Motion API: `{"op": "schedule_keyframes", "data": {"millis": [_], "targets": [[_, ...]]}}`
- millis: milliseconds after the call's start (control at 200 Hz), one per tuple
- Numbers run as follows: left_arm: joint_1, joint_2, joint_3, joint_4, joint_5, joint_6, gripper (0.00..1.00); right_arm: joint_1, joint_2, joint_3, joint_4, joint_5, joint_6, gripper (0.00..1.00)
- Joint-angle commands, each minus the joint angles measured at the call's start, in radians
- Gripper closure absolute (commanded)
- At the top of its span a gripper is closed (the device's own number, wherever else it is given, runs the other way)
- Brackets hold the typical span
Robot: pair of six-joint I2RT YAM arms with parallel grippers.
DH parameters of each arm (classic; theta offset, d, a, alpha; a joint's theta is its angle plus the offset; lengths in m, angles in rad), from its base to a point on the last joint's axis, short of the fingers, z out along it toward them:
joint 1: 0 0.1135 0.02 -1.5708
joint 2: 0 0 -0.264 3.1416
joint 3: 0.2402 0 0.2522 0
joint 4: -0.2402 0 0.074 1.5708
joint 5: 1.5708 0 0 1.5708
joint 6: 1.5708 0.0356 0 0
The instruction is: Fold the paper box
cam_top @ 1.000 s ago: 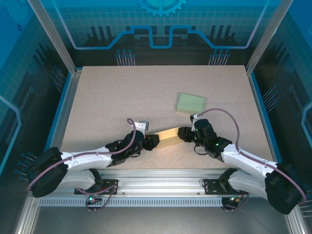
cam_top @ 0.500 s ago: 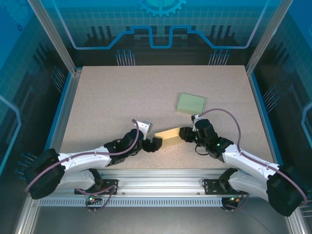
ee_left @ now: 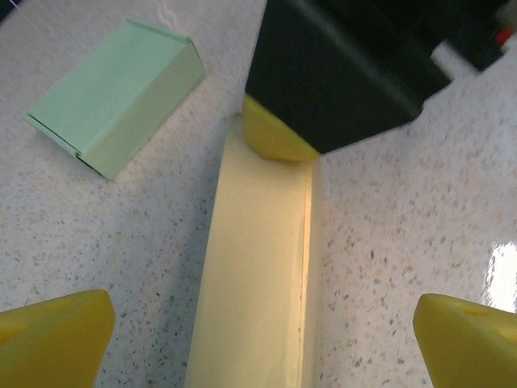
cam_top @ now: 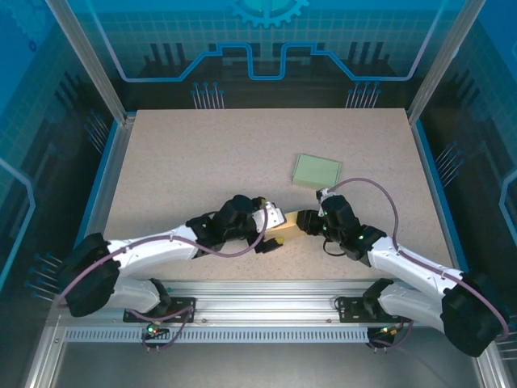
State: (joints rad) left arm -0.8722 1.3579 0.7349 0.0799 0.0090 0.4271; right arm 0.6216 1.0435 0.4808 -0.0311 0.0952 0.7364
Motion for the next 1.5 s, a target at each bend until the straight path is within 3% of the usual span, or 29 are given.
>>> {"op": "schedule_keyframes", "data": {"millis": [0,280,410,470,575,680,790,895,985,1186,1256,1316,1406,1461,1496], "targets": [[0.018,0.07,0.077,-0.111,0.054,0.087,0.06,0.012,0.026,-0.007,-0.143,0.003,-0.022,0.65],[0.025,0.211,0.204,-0.263,0.053,0.109,0.32,0.015,0.003,0.002,-0.165,0.016,-0.025,0.64],[0.025,0.224,0.217,-0.279,0.012,0.13,0.41,0.014,-0.016,0.01,-0.189,0.028,-0.03,0.64],[0.025,0.225,0.219,-0.281,-0.024,0.148,0.5,0.013,-0.03,0.019,-0.207,0.032,-0.032,0.63],[0.025,0.221,0.21,-0.269,-0.113,0.199,0.64,0.013,-0.062,0.054,-0.27,0.041,-0.041,0.56],[0.027,0.212,0.169,-0.186,-0.221,0.289,0.8,0.013,-0.103,0.109,-0.353,0.062,-0.053,0.42],[0.042,0.2,0.103,-0.031,-0.307,0.399,0.79,0.012,-0.144,0.164,-0.441,0.098,-0.069,0.29],[0.096,0.182,0.067,0.078,-0.285,0.451,0.79,0.012,-0.17,0.201,-0.513,0.133,-0.077,0.18],[0.144,0.189,0.031,0.197,-0.281,0.502,0.76,0.01,-0.181,0.221,-0.556,0.16,-0.081,0.0],[0.232,0.256,0.071,0.204,-0.179,0.505,0.71,0.009,-0.185,0.239,-0.572,0.168,-0.079,0.0],[0.241,0.305,0.08,0.245,-0.186,0.531,0.71,0.008,-0.177,0.242,-0.57,0.166,-0.078,0.0],[0.242,0.354,0.085,0.296,-0.205,0.563,0.61,0.009,-0.172,0.244,-0.568,0.164,-0.078,0.0],[0.249,0.417,0.099,0.319,-0.217,0.603,0.61,0.009,-0.169,0.245,-0.571,0.159,-0.078,0.0],[0.249,0.44,0.104,0.317,-0.22,0.622,0.48,0.008,-0.171,0.249,-0.58,0.162,-0.08,0.0],[0.249,0.444,0.102,0.319,-0.221,0.629,0.32,0.007,-0.173,0.251,-0.588,0.164,-0.083,0.0]]}}
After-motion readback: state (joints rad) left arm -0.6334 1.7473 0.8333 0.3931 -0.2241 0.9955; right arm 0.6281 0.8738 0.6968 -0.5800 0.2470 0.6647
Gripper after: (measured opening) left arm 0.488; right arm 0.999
